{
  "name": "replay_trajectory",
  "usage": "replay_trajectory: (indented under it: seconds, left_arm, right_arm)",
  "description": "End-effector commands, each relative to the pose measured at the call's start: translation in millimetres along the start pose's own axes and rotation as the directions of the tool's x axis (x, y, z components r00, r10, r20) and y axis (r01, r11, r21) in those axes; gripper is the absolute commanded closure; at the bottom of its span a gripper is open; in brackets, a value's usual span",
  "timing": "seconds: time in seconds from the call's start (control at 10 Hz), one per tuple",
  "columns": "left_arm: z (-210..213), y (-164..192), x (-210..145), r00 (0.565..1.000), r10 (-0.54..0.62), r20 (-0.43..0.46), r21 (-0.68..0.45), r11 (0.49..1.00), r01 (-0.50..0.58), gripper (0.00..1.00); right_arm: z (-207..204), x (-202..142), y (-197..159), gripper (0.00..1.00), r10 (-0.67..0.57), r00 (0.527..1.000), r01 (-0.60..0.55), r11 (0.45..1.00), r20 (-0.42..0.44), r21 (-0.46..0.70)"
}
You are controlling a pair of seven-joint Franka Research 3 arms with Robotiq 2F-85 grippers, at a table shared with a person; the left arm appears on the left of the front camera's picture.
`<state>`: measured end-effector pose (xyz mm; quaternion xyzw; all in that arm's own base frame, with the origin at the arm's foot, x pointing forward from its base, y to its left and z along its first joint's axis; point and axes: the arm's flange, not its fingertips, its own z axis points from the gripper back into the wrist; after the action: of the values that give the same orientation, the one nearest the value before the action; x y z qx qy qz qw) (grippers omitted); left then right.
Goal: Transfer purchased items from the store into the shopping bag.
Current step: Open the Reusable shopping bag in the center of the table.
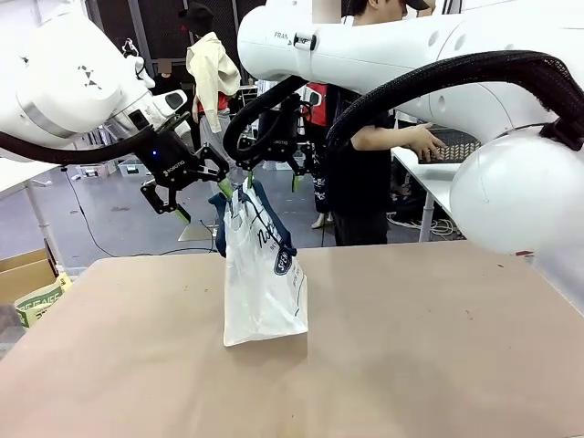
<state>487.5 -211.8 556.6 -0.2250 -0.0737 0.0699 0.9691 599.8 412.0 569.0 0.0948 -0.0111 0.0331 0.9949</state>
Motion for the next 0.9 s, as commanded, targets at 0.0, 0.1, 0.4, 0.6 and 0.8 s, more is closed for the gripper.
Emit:
replay_trajectory:
  seconds: [0.0, 0.1, 0.4, 0.6, 0.8]
  left_arm:
    - [3, 0, 6, 1.0, -0.02, -0.019, -0.035, 0.999, 0.019, 0.0]
    - [2, 0, 6, 0.999, -0.02, -0.024, -0.041, 0.999, 0.019, 0.0]
    - [-1, 0, 8, 1.0, -0.015, -0.027, -0.052, 0.999, 0.013, 0.0]
    - [-4, -2, 10, 0.999, -0.022, -0.031, -0.053, 0.998, 0.021, 0.0]
    - [-7, -5, 15, 0.999, -0.026, -0.036, -0.056, 0.998, 0.024, 0.0]
  right_arm:
    - [7, 1, 7, 0.0, 0.038, 0.999, -0.038, 0.999, 0.028, -0.007]
    - [5, 0, 9, 0.0, 0.046, 0.999, -0.046, 0.999, 0.024, -0.006]
    - [0, -1, 7, 0.0, 0.047, 0.999, -0.048, 0.999, -0.007, -0.008]
    - [-6, -5, 0, 0.0, 0.046, 0.998, -0.046, 0.999, -0.032, 0.003]
    - [-15, -8, -8, 0.0, 0.049, 0.996, -0.048, 0.998, -0.068, 0.03]
